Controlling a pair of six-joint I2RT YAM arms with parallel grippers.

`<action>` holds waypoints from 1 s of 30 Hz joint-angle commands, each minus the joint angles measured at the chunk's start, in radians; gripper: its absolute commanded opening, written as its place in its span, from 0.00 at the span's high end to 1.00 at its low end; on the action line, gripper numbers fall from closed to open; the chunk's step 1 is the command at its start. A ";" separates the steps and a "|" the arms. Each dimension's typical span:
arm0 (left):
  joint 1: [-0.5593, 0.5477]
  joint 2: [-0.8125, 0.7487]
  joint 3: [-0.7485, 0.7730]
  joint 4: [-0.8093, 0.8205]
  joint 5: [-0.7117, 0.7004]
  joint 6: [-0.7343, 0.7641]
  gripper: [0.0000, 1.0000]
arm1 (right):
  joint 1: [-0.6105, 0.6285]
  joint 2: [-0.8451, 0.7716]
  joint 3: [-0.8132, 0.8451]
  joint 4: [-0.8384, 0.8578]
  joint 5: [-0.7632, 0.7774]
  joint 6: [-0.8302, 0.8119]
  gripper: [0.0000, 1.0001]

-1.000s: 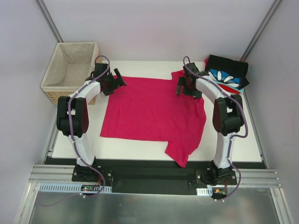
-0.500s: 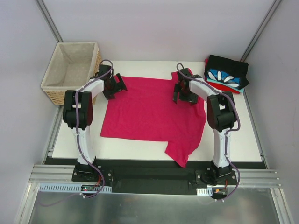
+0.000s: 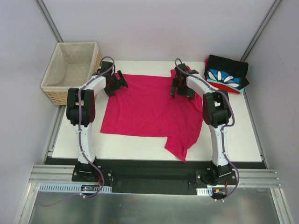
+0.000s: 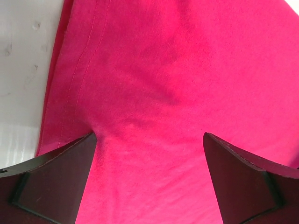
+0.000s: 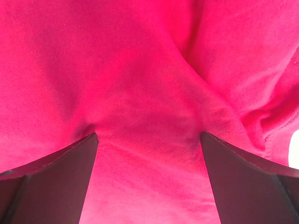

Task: Fold and stack the t-shirts

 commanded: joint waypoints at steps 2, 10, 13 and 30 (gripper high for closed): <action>-0.005 0.044 0.060 -0.069 -0.043 0.022 0.01 | -0.012 0.078 0.094 -0.065 0.052 0.020 0.03; 0.003 0.112 0.225 -0.108 -0.050 0.023 0.01 | -0.060 0.158 0.258 -0.111 0.034 0.005 0.03; 0.008 0.151 0.288 -0.117 -0.051 0.026 0.01 | -0.085 0.178 0.285 -0.113 0.021 -0.005 0.03; -0.026 -0.239 0.180 -0.147 0.012 0.043 0.01 | 0.030 -0.313 -0.032 0.021 0.034 -0.089 0.03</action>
